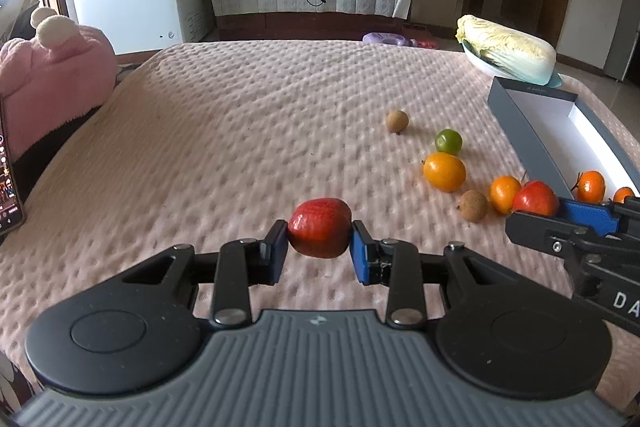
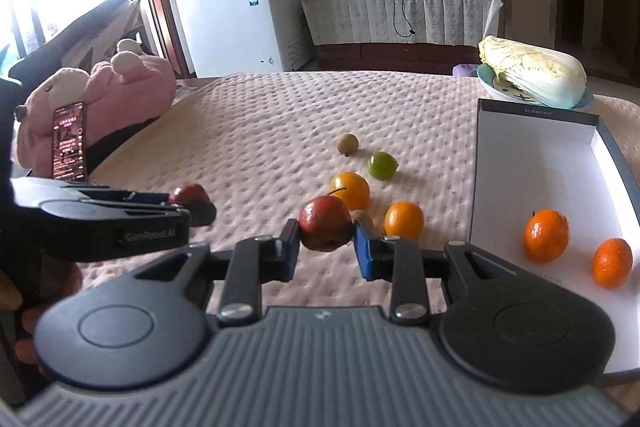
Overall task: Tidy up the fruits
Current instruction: 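Carry both red apples toward the white box with both grippers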
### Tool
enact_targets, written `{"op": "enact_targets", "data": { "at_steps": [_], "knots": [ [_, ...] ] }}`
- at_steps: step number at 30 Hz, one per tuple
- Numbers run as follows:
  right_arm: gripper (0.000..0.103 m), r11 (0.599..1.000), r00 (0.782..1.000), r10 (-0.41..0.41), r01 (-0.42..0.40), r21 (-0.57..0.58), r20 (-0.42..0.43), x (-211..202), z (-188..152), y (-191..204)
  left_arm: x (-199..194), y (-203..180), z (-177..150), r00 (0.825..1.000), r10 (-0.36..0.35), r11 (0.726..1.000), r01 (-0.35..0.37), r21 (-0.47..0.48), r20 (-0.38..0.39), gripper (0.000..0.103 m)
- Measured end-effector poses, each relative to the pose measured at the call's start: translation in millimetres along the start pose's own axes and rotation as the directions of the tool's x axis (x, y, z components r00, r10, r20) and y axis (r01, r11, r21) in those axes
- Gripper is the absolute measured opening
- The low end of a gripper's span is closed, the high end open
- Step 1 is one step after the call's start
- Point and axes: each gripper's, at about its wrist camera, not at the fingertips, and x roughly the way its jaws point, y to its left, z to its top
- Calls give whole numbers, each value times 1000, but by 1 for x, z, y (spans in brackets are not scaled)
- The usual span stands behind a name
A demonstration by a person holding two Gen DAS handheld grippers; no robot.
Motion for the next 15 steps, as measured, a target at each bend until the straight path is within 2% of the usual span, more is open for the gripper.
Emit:
{"op": "enact_targets", "data": {
  "at_steps": [15],
  "knots": [
    [32,1000,999,7,-9,24,51,-17,5,-10,3,-2,0,1000,31,999,-31,11,8,39]
  ]
}}
